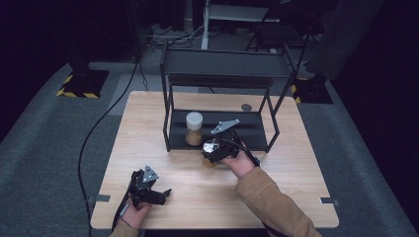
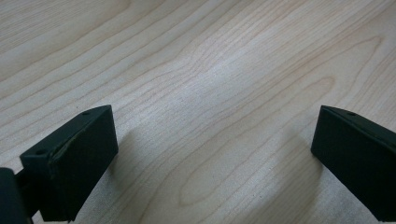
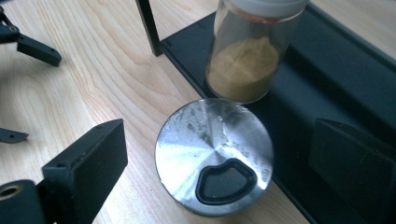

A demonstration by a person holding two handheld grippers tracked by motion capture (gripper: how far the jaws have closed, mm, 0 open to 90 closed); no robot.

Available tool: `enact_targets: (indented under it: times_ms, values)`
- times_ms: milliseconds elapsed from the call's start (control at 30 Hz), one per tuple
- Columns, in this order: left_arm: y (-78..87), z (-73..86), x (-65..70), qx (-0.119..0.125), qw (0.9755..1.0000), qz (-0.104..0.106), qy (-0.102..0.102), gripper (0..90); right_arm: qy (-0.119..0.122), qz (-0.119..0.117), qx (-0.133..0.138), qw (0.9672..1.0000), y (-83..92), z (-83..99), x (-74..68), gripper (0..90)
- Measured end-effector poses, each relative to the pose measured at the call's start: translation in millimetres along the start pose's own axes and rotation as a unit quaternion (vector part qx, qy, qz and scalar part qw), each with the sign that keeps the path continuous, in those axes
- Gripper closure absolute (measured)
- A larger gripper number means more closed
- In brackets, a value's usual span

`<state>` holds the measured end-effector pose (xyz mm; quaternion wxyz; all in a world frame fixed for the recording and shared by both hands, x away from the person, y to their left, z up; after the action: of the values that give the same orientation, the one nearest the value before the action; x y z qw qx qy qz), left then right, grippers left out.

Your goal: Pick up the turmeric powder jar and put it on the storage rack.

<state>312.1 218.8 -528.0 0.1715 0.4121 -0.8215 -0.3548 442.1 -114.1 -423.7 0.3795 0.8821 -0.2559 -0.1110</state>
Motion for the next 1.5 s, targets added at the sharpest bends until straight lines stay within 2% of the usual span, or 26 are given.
enact_targets:
  times_ms: [300,533,800,900,1033,1300,1500]
  values:
    - [0.0,0.0,0.0,0.0,1.0,0.001,0.0,0.1,-0.002,0.006,-0.034,0.9994,-11.7,-8.4,-2.3,4.9]
    - [-0.1,0.1,0.1,0.001,1.0,0.003,-0.001,0.1,-0.006,0.005,-0.069,0.9976,-21.4,-12.4,-2.9,7.7]
    - [-0.1,0.1,0.0,0.001,1.0,0.004,-0.002,0.1,-0.003,0.005,-0.105,0.9945,-31.4,-16.5,-1.9,15.1]
    - [-0.1,0.1,-0.1,0.001,1.0,0.004,-0.003,0.1,0.0,0.001,-0.114,0.9935,-33.7,-17.7,-0.2,19.9]
    - [-0.1,0.1,-0.1,0.001,1.0,0.004,-0.003,0.1,-0.003,-0.006,-0.13,0.9915,-35.3,-19.5,0.7,30.6]
    - [-0.1,0.0,-0.2,0.001,1.0,0.005,-0.004,0.1,-0.001,-0.005,-0.138,0.9905,-35.1,-21.7,0.4,31.1]
    - [0.0,0.0,-0.2,0.0,1.0,0.005,-0.005,0.1,-0.003,-0.007,-0.132,0.9913,-28.8,-24.7,2.2,31.1]
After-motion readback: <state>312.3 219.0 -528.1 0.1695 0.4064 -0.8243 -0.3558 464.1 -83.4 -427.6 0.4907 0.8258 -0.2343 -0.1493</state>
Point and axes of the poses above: each handheld gripper's, and its own axes: y roughly backward along the jaws, z roughly out of its underside, x roughly to its right, the point moved 10 cm from there along -y, roughly forward along the jaws, and after that the axes turned 1 degree about -z, right-handed, at the moved point
